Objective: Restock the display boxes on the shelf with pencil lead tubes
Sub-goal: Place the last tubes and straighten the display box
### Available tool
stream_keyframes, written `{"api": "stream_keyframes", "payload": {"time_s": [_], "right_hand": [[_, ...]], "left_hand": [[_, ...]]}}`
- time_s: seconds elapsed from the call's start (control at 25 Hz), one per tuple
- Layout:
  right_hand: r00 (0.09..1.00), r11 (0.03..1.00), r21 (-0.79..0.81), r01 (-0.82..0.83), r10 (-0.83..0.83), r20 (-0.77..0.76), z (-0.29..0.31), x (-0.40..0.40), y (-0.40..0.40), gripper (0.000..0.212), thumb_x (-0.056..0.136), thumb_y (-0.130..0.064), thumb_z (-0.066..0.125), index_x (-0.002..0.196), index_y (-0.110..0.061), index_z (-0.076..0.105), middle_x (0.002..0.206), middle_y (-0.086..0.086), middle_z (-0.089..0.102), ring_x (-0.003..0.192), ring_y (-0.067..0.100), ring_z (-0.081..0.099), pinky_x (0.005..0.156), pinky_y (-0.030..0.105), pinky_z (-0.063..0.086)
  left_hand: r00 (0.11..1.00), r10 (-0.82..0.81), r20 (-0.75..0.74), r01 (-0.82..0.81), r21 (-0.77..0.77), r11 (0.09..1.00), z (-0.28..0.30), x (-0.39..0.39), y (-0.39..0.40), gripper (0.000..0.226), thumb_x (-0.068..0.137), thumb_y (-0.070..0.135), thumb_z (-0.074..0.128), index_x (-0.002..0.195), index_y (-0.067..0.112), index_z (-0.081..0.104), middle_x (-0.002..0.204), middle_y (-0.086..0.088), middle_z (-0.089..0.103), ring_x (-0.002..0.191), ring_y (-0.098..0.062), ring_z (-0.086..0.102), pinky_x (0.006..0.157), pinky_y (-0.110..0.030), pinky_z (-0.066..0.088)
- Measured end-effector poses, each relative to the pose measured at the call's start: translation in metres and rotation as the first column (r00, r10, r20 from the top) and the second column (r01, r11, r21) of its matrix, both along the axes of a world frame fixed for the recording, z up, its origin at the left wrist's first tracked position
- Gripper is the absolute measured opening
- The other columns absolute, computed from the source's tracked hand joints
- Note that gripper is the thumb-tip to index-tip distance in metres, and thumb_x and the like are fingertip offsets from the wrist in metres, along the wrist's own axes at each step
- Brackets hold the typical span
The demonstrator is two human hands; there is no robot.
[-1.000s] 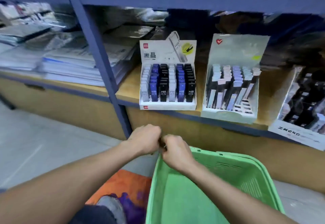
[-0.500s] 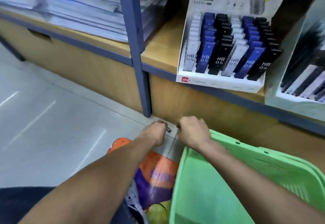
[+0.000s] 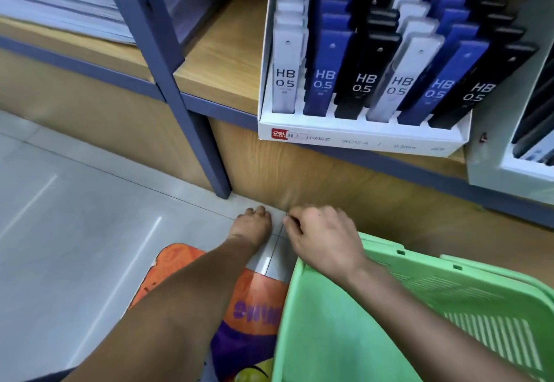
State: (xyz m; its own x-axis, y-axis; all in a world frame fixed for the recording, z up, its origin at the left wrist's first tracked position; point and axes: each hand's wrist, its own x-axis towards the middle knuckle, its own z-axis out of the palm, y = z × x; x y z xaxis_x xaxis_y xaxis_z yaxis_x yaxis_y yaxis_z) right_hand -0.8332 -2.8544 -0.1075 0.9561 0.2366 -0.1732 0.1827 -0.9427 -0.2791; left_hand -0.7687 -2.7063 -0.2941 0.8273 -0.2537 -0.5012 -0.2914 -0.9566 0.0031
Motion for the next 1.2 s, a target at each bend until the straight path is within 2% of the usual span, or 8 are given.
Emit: {"api": "stream_keyframes", "payload": {"time_s": [0.2,0.32,0.44,0.56,0.72,0.92,1.08,1.2], "right_hand": [[1.0,0.996,-0.09,-0.002,0.002,0.004,-0.005,-0.003,-0.001,0.036,0.104,-0.04,0.034,0.086,-0.02,0.06,0.103,0.006,0.072,0.095,0.032,0.065,0.07,0.034,0.034],[1.0,0.999,-0.051,-0.014,0.013,-0.015,-0.004,-0.005,-0.002,0.038,0.105,-0.039,0.034,0.095,-0.019,0.064,0.109,0.006,0.071,0.105,0.03,0.063,0.081,0.035,0.041],[0.994,0.995,0.028,-0.096,0.098,-0.056,0.018,-0.009,-0.017,0.027,0.105,-0.037,0.038,0.103,-0.022,0.06,0.119,0.003,0.064,0.118,0.027,0.054,0.097,0.04,0.039],[0.982,0.987,-0.012,-0.158,0.156,-0.11,0.054,-0.014,-0.049,0.019,0.1,-0.033,0.043,0.096,-0.022,0.058,0.112,0.008,0.065,0.108,0.033,0.06,0.09,0.042,0.049],[0.972,0.984,0.043,-0.172,0.177,-0.155,0.115,-0.034,-0.095,0.014,0.097,-0.029,0.054,0.084,-0.028,0.054,0.089,-0.003,0.061,0.088,0.023,0.058,0.077,0.033,0.047],[0.987,0.961,0.278,0.017,0.027,-0.155,0.174,-0.055,-0.149,0.028,0.087,-0.017,0.073,0.113,-0.023,0.063,0.101,-0.003,0.069,0.093,0.016,0.065,0.083,0.028,0.052],[0.986,0.909,0.384,0.159,-0.162,-0.024,0.212,-0.065,-0.205,0.019,0.082,-0.014,0.081,0.083,-0.026,0.067,0.077,-0.004,0.071,0.07,0.012,0.068,0.065,0.025,0.054],[0.962,0.835,0.502,0.226,-0.272,0.02,0.242,-0.075,-0.245,0.017,0.081,-0.004,0.081,0.082,-0.017,0.071,0.07,0.004,0.074,0.062,0.012,0.07,0.064,0.032,0.059]], "left_hand": [[0.999,0.011,-0.036,-0.009,0.061,0.998,0.019,-0.006,-0.004,0.038,0.101,0.004,0.042,0.139,-0.002,0.041,0.137,-0.021,0.047,0.126,-0.035,0.052,0.098,-0.042,0.047],[0.999,0.013,-0.036,-0.015,-0.038,0.999,0.064,-0.002,-0.003,0.035,0.097,0.005,0.049,0.132,0.003,0.05,0.134,-0.019,0.057,0.124,-0.034,0.057,0.094,-0.038,0.047],[0.997,-0.021,-0.071,0.006,-0.197,0.98,0.132,-0.004,-0.004,0.027,0.099,0.007,0.046,0.123,0.002,0.056,0.122,-0.02,0.065,0.11,-0.035,0.065,0.072,-0.03,0.044],[0.993,-0.053,-0.106,0.012,-0.355,0.935,0.199,-0.019,-0.003,0.005,0.098,0.007,0.049,0.101,0.005,0.052,0.094,-0.017,0.069,0.083,-0.034,0.072,0.051,-0.029,0.039],[0.986,-0.091,-0.137,-0.002,-0.564,0.826,0.275,-0.052,-0.03,0.015,0.097,0.015,0.064,0.085,0.01,0.058,0.077,-0.01,0.07,0.054,-0.019,0.067,0.053,-0.025,0.052],[0.965,-0.091,-0.247,-0.129,-0.746,0.653,0.336,-0.089,-0.101,0.016,0.094,0.011,0.069,0.097,-0.005,0.066,0.072,-0.011,0.066,0.054,-0.014,0.064,0.053,-0.024,0.05],[0.952,-0.143,-0.272,-0.151,-0.818,0.555,0.378,-0.092,-0.16,0.005,0.093,0.008,0.07,0.088,0.006,0.07,0.067,-0.006,0.069,0.059,-0.016,0.064,0.057,-0.021,0.052],[0.944,-0.16,-0.29,-0.193,-0.875,0.444,0.403,-0.091,-0.196,0.005,0.092,0.003,0.069,0.096,0.004,0.072,0.075,-0.01,0.071,0.063,-0.015,0.064,0.059,-0.02,0.052]]}}
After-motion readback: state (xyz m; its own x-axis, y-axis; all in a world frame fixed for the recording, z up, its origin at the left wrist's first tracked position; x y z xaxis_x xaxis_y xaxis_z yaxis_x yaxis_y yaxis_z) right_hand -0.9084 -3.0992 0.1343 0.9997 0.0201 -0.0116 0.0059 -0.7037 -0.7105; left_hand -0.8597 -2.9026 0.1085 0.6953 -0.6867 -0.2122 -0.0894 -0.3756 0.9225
